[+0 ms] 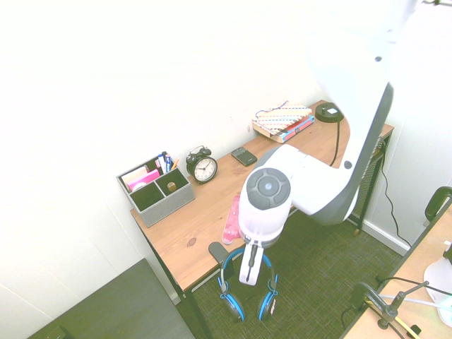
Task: Hang the headphone
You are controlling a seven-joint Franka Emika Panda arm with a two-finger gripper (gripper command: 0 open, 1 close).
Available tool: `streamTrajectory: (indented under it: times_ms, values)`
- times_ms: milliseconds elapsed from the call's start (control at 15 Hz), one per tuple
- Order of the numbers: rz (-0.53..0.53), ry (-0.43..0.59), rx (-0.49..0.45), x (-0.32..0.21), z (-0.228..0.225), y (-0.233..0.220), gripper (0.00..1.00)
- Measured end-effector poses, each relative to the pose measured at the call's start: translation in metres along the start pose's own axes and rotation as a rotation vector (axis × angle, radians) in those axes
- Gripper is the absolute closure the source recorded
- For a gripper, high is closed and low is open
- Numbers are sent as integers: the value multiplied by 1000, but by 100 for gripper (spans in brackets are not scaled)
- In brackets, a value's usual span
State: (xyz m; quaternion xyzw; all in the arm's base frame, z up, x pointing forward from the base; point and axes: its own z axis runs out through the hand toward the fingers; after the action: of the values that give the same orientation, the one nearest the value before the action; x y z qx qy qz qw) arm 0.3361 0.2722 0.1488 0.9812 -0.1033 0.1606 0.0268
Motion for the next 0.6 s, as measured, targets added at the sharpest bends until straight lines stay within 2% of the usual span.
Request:
streamTrajectory:
  times_ms: [200,600]
  values:
    - [-10,-34,-4,-8,39,-15,100]
    - [-10,-40,-25,-9,68,-12,100]
